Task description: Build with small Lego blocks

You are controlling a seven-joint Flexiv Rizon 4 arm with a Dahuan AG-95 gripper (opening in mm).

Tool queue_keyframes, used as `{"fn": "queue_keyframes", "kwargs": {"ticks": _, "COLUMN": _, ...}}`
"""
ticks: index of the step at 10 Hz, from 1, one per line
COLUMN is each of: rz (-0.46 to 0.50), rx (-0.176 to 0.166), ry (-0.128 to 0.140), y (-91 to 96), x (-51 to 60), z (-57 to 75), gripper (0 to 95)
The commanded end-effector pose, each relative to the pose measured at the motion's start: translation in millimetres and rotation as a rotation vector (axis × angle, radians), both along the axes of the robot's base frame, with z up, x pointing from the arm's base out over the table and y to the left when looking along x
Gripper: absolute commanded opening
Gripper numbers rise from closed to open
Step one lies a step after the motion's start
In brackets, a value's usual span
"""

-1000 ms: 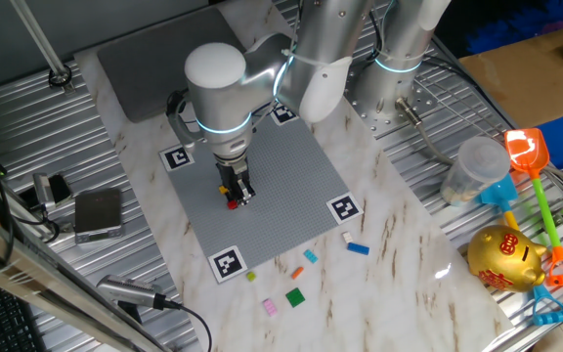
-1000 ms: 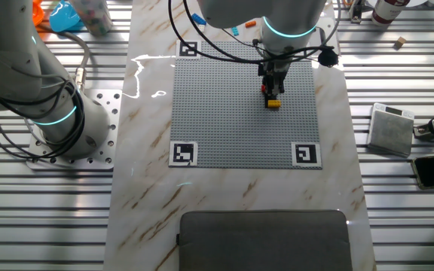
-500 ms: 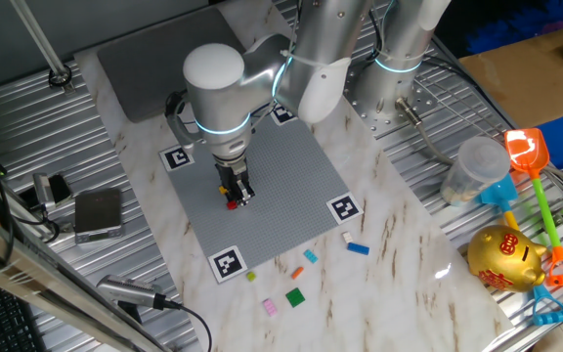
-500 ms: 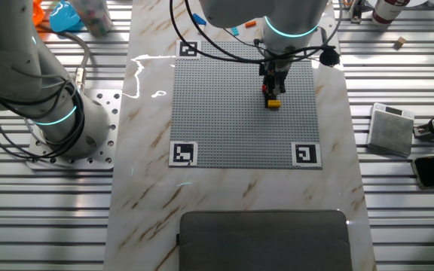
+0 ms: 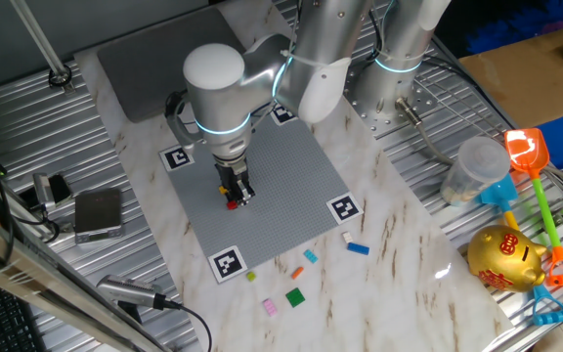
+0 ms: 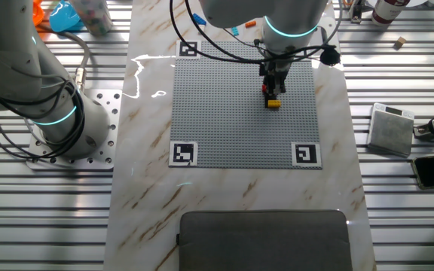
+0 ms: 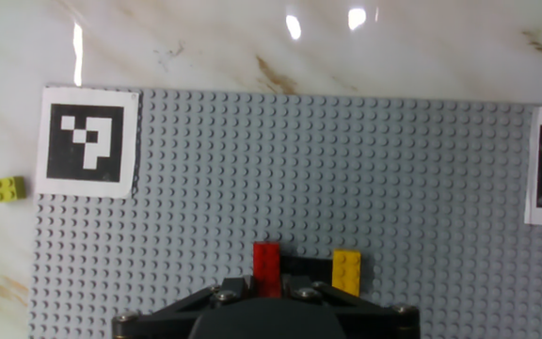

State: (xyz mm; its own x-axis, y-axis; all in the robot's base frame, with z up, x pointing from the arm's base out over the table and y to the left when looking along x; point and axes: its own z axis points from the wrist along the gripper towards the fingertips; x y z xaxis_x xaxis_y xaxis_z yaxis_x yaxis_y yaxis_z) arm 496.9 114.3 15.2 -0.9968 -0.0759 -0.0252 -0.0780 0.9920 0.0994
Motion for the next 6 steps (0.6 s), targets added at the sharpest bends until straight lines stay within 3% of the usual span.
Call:
{"fn": "queue_keyframes", "kwargs": {"ticks": 1, "rz": 0.008, "rx": -0.003, "ry": -0.004, "y": 0.3, "x": 0.5, "z": -6.8, "gripper": 38.0}}
{"fn": "queue_keyframes", "kwargs": {"ticks": 6, "rz": 0.026, "rx": 0.019, "ry": -0.005, "y": 1.0, "x": -1.4, "z": 3.7, "gripper": 38.0}}
